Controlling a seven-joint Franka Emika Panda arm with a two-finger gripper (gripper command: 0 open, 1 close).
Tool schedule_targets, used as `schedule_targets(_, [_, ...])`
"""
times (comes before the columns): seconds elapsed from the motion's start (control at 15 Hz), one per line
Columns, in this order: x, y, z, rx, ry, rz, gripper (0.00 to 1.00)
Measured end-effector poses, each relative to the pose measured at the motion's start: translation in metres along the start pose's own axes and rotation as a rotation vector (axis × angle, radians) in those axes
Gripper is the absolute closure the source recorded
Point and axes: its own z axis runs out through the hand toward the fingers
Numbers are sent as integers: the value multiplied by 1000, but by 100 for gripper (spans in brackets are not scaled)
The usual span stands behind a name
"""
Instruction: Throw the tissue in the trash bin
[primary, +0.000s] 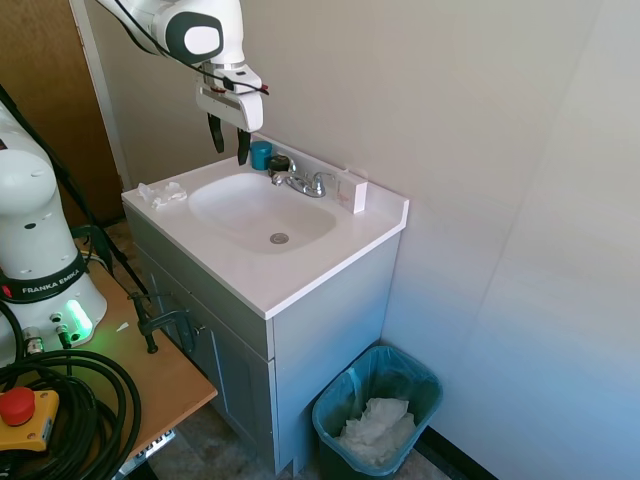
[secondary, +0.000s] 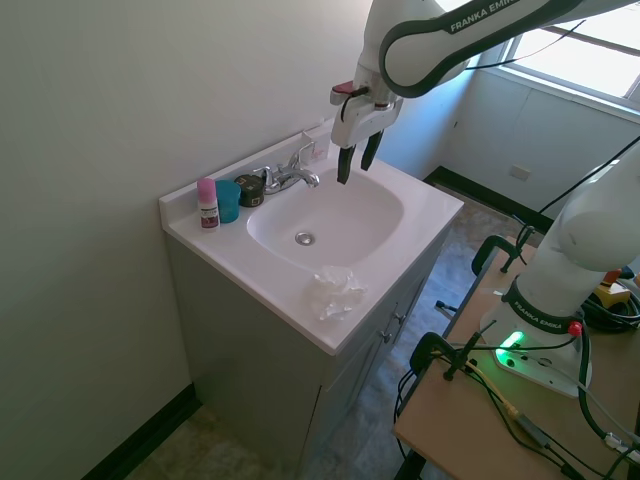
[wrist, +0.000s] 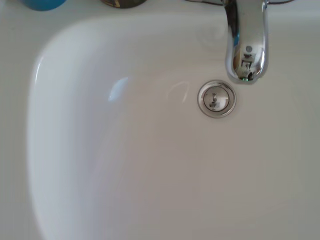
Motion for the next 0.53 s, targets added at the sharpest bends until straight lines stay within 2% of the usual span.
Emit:
schedule_targets(0.13, [1, 0, 2, -4, 0, -4, 0])
schedule_targets(0.27, [-9, -10, 3, -12, 15, -45, 0])
schedule_targets(0.53, [-87, -56, 20, -35, 56, -163, 0])
